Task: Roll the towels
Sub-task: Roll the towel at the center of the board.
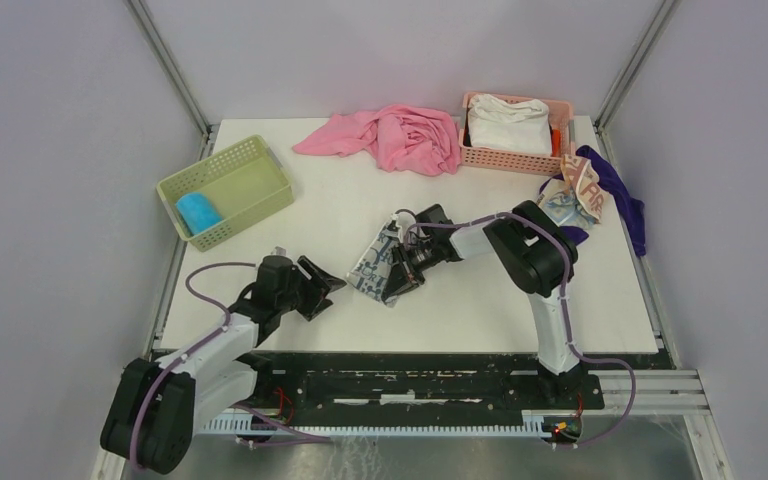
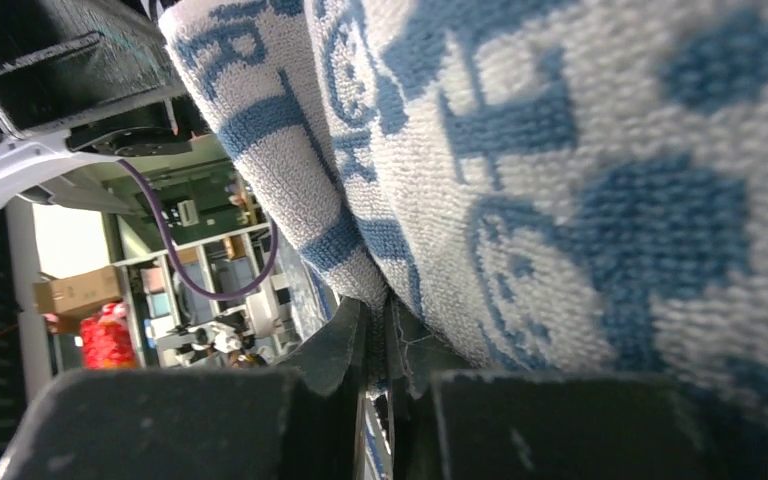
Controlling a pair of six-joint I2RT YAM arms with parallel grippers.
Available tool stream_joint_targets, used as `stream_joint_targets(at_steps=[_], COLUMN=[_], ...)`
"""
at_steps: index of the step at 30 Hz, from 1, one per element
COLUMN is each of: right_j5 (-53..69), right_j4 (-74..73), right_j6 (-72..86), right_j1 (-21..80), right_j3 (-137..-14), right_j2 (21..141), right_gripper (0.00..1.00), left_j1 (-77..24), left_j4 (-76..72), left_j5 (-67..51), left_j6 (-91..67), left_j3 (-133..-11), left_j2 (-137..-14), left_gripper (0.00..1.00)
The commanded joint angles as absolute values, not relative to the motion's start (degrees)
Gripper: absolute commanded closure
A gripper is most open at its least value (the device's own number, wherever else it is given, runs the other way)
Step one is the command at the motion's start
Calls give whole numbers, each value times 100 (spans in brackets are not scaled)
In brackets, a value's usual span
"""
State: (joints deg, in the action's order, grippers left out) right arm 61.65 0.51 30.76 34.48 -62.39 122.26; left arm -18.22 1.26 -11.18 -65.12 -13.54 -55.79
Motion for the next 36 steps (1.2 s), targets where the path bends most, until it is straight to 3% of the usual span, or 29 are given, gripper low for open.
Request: stream_joint_targets(at_steps=[1, 13, 20, 23, 32, 36], right_j5=[6293, 6191, 5957, 5450, 3330, 2279], right_j4=[207, -256, -523, -919, -1996, -1886], right_j6=[3336, 3221, 2817, 2404, 1078, 728], right_j1=[3355, 3331, 3345, 3356, 3792, 4359], right_j3=[-6337, -6605, -6595, -6584, -6496, -6346], right_j2=[12509, 12621, 12169, 11719, 10071, 9688], right_gripper=[93, 92, 86, 77, 48, 41], left_j1=[-1788, -1921, -1950, -1950, -1968, -1977], left_j4=[-760, -1731, -1649, -1392, -1037, -936], left_j5=[-1548, -1723, -1446, -1323, -1145, -1103], left_j6=[-6507, -6687, -6767, -6778, -6736, -6723], left_j3=[-1215, -1525, -1705, -1753, -1905, -1975], left_j2=[-5794, -7252, -8078, -8282, -8639, -8682], left_gripper=[29, 36, 51, 56, 57, 57])
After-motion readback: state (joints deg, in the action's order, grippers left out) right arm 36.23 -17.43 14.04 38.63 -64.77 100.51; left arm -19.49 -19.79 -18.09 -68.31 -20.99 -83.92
